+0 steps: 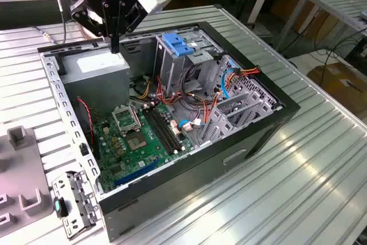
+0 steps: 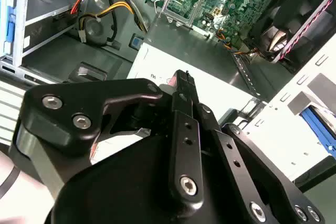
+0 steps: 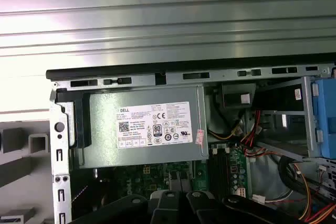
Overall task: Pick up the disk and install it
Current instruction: 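Reach for the disk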
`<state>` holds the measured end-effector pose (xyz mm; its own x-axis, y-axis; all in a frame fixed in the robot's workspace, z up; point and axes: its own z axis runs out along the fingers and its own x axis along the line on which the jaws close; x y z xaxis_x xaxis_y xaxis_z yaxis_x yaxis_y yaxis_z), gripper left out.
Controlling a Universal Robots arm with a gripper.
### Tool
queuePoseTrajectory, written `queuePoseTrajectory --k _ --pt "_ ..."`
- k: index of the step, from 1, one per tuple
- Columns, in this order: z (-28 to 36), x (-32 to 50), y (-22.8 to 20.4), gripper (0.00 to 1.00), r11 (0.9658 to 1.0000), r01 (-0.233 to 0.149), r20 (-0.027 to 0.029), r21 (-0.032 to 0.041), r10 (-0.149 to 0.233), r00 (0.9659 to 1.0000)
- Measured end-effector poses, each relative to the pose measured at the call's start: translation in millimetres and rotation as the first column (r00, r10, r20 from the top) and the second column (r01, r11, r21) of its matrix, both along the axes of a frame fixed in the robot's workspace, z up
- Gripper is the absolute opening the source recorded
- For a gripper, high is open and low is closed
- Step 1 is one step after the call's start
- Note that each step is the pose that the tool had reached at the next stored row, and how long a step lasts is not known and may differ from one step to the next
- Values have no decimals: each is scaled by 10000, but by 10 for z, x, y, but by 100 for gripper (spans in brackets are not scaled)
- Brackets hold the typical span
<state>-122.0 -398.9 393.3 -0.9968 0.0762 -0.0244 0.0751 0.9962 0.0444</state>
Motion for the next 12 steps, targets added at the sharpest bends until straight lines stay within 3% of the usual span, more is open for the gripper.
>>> queuePoseTrajectory --k 12 --pt "0 -71 0 11 10000 0 0 0 0 10000"
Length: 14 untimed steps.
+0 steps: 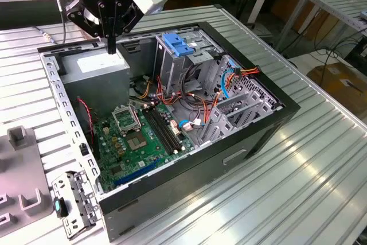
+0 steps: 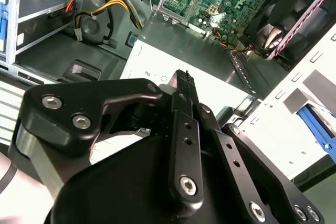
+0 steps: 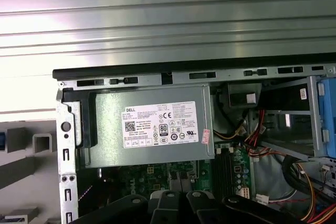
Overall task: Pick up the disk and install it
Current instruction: 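Reach for the disk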
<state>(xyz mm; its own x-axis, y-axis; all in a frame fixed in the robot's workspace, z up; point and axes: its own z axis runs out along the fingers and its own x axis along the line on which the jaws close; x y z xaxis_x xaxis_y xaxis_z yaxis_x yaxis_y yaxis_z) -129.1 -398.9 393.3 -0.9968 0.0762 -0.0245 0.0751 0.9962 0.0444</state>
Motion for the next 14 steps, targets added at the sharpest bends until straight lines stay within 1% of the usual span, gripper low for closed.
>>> queuePoseTrajectory --k 14 --pt "0 -92 0 11 10000 0 0 0 0 10000"
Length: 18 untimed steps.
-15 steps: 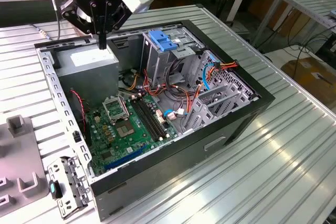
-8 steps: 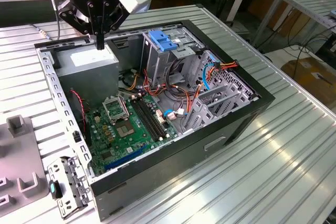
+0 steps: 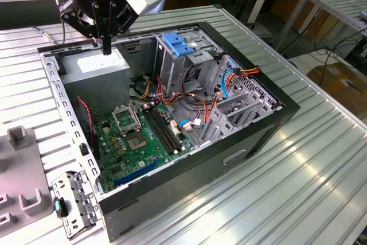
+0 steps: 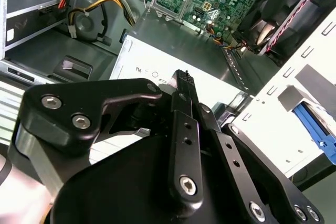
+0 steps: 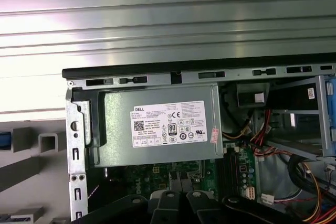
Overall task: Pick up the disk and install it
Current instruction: 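Reach for the disk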
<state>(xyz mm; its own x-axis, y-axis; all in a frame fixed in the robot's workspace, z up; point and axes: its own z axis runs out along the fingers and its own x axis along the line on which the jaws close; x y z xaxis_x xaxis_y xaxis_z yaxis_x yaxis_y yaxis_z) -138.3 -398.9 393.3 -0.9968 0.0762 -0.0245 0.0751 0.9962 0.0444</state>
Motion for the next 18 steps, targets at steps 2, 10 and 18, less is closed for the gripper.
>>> queuePoseTrajectory --k 2,10,18 --pt "0 -19 0 11 10000 0 0 0 0 10000" --pt "0 -79 0 11 10000 0 0 0 0 10000" --pt "0 -126 0 11 10000 0 0 0 0 10000"
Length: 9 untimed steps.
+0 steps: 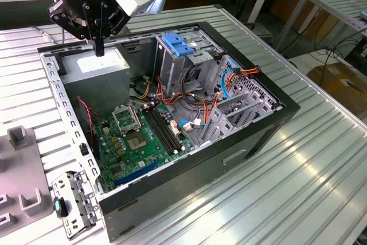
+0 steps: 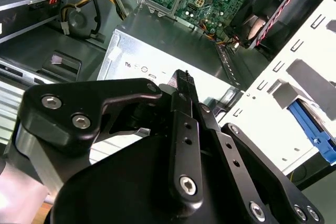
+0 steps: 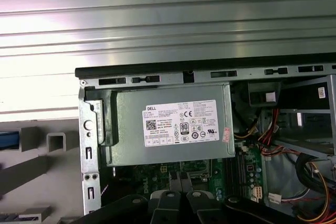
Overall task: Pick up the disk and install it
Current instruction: 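Reach for the disk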
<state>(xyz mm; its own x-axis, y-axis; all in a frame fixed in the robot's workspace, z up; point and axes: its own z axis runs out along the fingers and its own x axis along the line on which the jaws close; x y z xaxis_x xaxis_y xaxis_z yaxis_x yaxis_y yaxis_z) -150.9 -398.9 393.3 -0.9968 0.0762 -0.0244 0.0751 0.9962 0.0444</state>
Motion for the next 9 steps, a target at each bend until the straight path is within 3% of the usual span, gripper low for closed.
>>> queuePoseTrajectory --k 9 --pt "0 -72 0 11 10000 0 0 0 0 10000"
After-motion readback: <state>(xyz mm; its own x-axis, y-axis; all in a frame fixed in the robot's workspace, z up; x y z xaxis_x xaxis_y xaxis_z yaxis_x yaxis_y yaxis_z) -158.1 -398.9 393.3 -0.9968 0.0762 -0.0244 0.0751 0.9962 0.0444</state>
